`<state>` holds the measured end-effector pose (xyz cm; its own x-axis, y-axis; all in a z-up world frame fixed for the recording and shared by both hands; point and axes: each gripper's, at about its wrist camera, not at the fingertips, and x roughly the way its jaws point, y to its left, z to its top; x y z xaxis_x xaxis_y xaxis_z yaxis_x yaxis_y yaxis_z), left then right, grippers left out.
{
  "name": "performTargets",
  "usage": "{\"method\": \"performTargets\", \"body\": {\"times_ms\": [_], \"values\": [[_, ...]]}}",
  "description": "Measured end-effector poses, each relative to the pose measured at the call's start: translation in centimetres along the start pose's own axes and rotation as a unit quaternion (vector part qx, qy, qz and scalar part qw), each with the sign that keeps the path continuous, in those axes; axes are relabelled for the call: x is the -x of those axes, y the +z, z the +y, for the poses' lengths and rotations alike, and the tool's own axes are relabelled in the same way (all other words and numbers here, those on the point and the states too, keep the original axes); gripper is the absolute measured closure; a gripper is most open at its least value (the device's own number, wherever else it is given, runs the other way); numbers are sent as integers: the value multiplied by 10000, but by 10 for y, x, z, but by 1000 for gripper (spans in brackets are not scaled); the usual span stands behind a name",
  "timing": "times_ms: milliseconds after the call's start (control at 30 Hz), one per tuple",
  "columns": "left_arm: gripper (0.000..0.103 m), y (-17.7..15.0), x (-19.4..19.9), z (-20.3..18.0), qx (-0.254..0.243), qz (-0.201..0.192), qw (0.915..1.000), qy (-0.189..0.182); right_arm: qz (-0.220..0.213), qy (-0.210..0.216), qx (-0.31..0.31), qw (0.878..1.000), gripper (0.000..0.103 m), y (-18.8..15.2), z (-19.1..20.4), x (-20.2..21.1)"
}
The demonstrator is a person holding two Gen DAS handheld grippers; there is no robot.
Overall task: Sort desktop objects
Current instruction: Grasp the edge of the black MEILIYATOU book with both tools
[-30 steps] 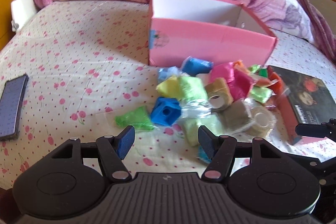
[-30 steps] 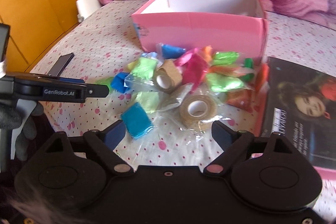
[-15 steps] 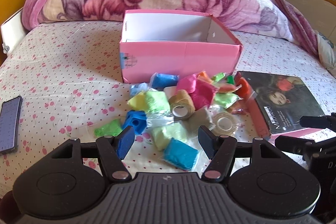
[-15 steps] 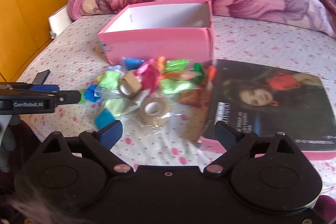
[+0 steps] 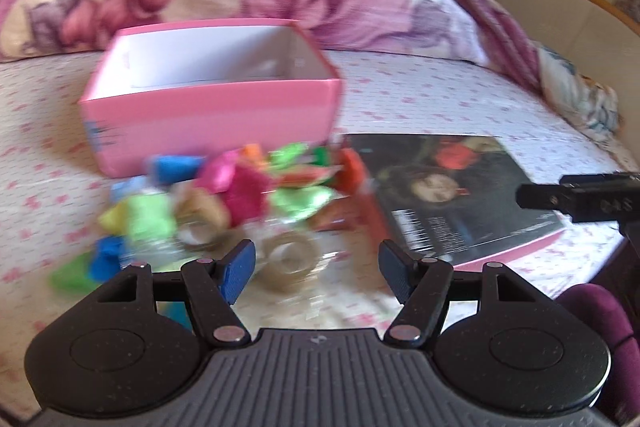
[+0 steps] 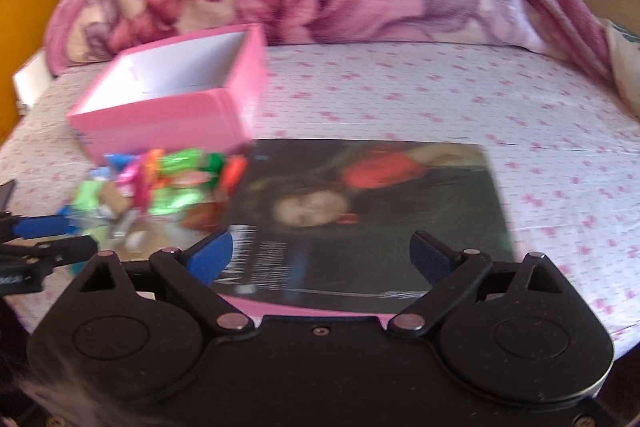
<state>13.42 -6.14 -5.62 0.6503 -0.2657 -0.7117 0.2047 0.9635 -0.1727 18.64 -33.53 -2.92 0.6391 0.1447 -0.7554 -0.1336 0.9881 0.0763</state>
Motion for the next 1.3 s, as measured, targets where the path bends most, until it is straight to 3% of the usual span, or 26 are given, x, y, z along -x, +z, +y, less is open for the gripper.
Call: {"method": "performTargets", "body": {"times_ms": [200,367,533,833,1100,1300], "values": [[36,3,-44,-33,50,168,9986,-504,293,-259,-79,9992,7,0,-59,-22],[36,1,-83,-42,320,442,9961,-689,493,-146,-473,9976,7,-5,-104,-44],[36,1,-112,-42,512,652,9932,-816,613,297,-1111,9915,7,-12,-135,-66],[29,9,-135,-44,602,729,9918,-865,770,698,-1681,9803,7,-21,-156,-96],[27,15,-141,-47,625,838,9902,-924,927,676,-1126,9870,4,-21,-140,-89],[27,21,-133,-59,581,930,9875,-1132,811,509,-1107,9892,4,-18,-157,-67]]}}
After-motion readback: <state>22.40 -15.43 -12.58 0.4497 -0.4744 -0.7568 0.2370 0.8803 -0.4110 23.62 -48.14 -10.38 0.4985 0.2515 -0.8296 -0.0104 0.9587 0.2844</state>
